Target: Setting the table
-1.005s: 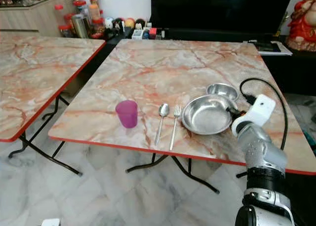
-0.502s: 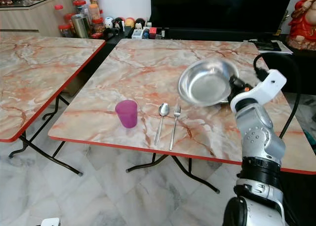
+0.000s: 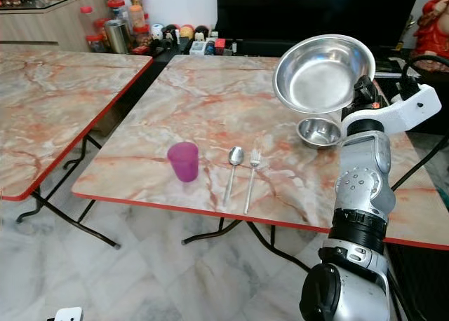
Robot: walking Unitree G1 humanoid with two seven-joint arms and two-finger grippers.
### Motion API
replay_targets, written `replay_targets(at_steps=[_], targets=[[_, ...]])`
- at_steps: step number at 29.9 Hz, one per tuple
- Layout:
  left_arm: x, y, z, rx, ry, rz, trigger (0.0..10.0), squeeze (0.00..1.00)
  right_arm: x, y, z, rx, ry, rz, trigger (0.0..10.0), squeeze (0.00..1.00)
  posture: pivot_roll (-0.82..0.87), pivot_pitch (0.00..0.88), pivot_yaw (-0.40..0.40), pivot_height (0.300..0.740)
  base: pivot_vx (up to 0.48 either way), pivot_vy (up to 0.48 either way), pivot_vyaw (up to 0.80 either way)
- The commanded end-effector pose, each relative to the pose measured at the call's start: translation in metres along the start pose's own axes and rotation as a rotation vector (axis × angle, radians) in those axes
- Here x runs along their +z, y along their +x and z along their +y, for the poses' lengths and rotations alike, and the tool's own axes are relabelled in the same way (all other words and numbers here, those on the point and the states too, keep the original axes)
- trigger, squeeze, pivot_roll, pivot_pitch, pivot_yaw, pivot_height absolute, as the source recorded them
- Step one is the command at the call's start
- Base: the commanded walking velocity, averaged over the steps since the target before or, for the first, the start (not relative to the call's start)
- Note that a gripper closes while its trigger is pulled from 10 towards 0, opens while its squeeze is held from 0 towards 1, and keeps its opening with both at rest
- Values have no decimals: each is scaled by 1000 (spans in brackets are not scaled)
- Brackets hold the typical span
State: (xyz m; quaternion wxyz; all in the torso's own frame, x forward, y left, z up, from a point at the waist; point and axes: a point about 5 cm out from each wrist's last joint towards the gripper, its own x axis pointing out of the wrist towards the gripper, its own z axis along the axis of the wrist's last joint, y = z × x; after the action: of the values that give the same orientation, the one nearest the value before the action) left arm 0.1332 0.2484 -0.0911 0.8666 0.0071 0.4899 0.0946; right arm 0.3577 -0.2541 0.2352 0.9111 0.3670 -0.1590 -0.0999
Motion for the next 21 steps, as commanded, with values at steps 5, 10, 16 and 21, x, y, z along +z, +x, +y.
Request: replay_targets(at_steps=[5, 10, 16, 21], targets=[[-2, -1, 7, 27, -7, 4, 10000, 0, -7, 2, 10, 20, 32, -12, 10000, 0, -16, 0, 31, 732, 0, 480, 0], [-2, -1, 8, 29, -8, 3, 10000, 0, -15, 0, 12, 20, 38, -10, 10000, 0, -4, 0, 32, 732, 0, 480, 0], [-3, -1, 7, 30, -12, 2, 10000, 0, -15, 0, 15, 27, 8, -19, 10000, 0, -1, 0, 29, 732, 0, 480, 0], [-3, -1, 7, 31, -14, 2, 10000, 0, -17, 0, 16, 34, 16, -27, 10000, 0, 2, 0, 26, 732, 0, 480, 0]])
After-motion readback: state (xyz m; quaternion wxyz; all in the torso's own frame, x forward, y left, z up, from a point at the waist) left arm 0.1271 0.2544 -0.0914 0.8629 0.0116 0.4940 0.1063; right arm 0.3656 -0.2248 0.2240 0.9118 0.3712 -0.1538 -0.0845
